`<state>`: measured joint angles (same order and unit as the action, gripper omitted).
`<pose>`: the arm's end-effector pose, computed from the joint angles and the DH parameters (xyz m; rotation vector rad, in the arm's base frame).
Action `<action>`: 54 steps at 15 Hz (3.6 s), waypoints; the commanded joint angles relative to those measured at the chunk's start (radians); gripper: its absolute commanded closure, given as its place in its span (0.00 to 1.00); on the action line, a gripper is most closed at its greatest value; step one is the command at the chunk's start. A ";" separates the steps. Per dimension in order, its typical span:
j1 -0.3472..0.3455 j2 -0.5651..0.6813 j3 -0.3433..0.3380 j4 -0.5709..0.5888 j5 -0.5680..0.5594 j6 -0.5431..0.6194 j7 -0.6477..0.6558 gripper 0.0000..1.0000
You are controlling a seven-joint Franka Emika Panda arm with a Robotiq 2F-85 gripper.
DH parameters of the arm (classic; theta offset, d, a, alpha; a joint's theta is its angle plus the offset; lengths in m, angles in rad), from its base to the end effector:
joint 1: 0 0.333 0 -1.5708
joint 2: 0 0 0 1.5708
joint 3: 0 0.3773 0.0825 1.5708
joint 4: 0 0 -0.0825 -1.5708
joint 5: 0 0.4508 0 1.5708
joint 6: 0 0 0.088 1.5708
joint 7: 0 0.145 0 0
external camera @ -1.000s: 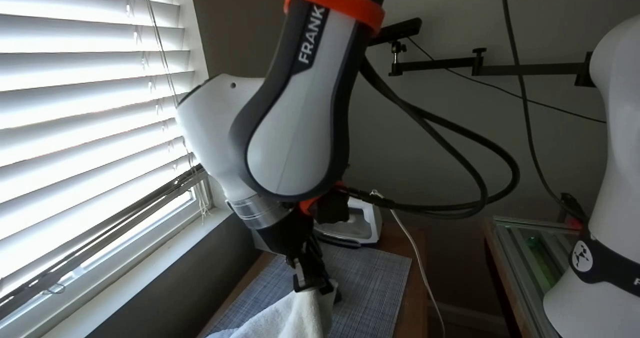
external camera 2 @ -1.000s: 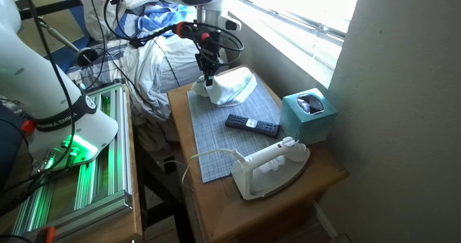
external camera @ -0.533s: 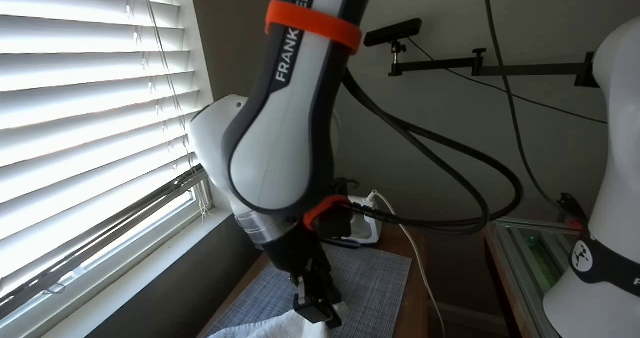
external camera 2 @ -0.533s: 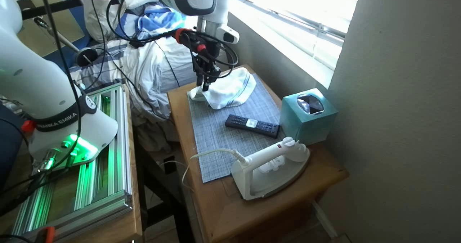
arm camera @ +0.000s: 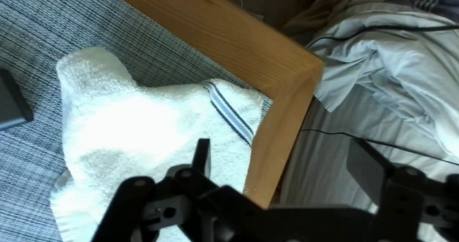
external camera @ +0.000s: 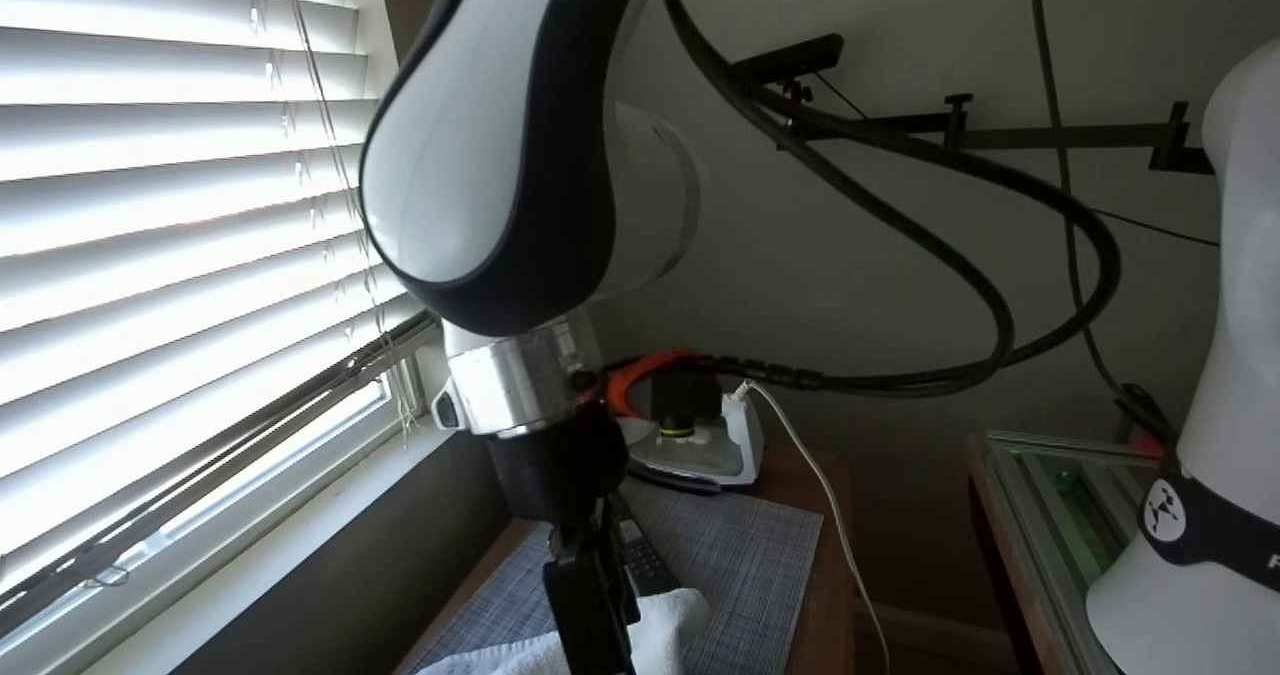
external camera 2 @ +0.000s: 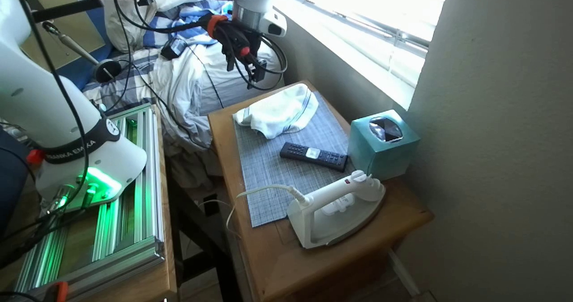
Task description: Fold the kitchen towel
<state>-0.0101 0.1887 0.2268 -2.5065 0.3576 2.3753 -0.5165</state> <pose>0.4470 0.1176 0.1557 -2.7567 -0.6124 0.3953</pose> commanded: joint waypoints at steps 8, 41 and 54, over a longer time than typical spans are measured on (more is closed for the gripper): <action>0.119 0.081 0.048 -0.096 0.087 0.220 -0.107 0.00; 0.397 0.440 -0.152 -0.049 -0.409 0.724 0.448 0.80; 0.401 0.163 -0.336 -0.097 -0.390 0.834 0.449 0.99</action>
<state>0.3331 0.4465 -0.0192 -2.5880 -0.0185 3.2186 -0.0914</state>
